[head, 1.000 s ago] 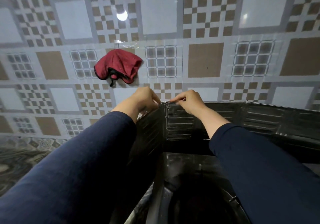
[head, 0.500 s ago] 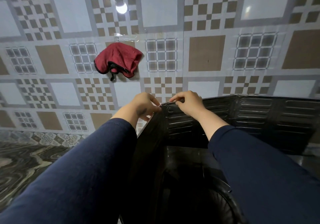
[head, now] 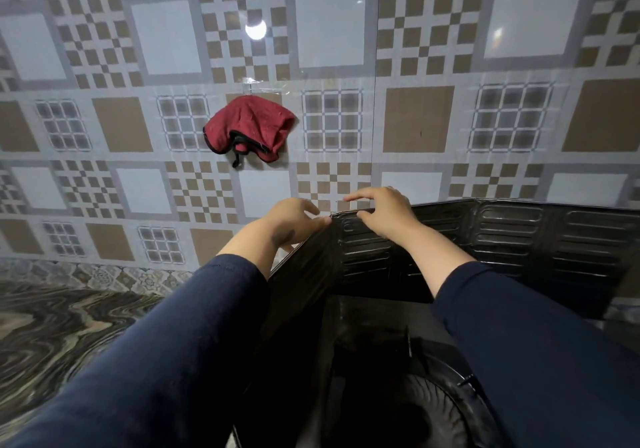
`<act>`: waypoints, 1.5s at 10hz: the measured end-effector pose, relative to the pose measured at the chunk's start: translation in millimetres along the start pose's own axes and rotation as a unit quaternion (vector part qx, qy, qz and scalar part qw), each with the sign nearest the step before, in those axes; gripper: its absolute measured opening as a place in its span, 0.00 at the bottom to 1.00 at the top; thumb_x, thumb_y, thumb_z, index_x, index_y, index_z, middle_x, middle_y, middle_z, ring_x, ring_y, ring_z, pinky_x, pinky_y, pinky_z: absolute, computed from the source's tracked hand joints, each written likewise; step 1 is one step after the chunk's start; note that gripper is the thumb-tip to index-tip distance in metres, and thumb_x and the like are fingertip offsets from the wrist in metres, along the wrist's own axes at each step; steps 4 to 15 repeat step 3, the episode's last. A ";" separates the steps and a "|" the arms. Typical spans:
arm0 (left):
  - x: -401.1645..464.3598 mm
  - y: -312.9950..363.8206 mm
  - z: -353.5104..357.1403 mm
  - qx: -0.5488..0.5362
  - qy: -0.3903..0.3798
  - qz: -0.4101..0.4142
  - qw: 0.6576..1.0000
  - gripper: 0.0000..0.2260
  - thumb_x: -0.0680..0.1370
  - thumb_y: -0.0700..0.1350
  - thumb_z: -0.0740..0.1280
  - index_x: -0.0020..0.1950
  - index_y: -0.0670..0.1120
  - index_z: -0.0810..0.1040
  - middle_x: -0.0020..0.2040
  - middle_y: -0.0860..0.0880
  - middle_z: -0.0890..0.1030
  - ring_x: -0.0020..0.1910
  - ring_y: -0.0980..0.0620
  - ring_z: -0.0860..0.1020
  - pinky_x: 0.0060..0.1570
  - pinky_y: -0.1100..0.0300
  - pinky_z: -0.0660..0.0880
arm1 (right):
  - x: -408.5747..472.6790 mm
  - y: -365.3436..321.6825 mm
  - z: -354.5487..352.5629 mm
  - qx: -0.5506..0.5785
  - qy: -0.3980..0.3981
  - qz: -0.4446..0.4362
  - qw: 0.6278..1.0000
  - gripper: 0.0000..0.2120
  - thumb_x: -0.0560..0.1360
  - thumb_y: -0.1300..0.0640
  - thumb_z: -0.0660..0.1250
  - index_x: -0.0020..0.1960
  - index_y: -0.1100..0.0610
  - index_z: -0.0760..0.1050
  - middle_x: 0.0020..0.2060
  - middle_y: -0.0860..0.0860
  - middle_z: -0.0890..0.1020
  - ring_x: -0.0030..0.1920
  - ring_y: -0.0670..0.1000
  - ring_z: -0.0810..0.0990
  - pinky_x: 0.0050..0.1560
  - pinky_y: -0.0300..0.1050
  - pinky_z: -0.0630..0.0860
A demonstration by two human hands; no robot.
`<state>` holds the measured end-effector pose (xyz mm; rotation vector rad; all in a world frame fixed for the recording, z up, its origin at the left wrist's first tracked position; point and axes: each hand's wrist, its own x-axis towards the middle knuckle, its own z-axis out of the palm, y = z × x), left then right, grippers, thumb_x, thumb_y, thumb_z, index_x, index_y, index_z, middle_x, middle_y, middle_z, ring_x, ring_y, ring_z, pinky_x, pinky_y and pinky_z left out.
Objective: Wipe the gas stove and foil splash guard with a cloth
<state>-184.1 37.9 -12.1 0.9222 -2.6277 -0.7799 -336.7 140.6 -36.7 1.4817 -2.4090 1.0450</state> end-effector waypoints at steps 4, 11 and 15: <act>-176.5 -22.0 2.2 0.121 0.239 0.384 0.884 0.12 0.77 0.52 0.62 0.60 0.58 0.74 0.64 0.62 0.71 0.63 0.61 0.72 0.61 0.61 0.71 | -159.2 -27.1 -92.2 -0.020 -0.239 -0.077 0.968 0.12 0.74 0.50 0.69 0.57 0.40 0.78 0.49 0.37 0.82 0.53 0.36 0.78 0.57 0.34 0.72; -176.5 -22.0 2.2 0.121 0.239 0.384 0.884 0.12 0.77 0.52 0.62 0.60 0.58 0.74 0.64 0.62 0.71 0.63 0.61 0.72 0.61 0.61 0.71 | -159.2 -27.1 -92.2 -0.020 -0.239 -0.077 0.968 0.12 0.74 0.50 0.69 0.57 0.40 0.78 0.49 0.37 0.82 0.53 0.36 0.78 0.57 0.34 0.72; -176.5 -22.0 2.2 0.121 0.239 0.384 0.884 0.12 0.77 0.52 0.62 0.60 0.58 0.74 0.64 0.62 0.71 0.63 0.61 0.72 0.61 0.61 0.71 | -159.2 -27.1 -92.2 -0.020 -0.239 -0.077 0.968 0.12 0.74 0.50 0.69 0.57 0.40 0.78 0.49 0.37 0.82 0.53 0.36 0.78 0.57 0.34 0.72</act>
